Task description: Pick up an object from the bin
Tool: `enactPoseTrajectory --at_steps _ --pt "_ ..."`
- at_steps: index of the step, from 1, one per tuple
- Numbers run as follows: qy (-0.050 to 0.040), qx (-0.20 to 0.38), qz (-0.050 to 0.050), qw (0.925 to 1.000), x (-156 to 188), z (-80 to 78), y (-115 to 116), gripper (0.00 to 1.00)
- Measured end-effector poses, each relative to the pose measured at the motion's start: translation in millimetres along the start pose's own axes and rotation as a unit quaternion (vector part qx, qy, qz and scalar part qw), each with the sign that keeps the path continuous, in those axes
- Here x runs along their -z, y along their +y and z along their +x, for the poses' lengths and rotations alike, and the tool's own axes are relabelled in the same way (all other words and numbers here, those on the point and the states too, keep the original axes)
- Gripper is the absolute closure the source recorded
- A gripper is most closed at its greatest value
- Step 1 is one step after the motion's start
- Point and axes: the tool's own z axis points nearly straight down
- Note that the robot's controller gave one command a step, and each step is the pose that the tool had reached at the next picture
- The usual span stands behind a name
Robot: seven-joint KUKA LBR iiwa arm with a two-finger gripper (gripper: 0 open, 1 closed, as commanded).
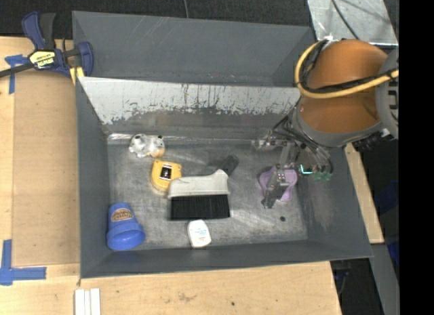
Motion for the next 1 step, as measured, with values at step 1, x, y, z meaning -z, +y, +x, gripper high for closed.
enactPoseTrajectory --at_steps 1 --pt "-0.0006 0.000 0.000 1.0000 0.4 -0.4 0.0 0.00"
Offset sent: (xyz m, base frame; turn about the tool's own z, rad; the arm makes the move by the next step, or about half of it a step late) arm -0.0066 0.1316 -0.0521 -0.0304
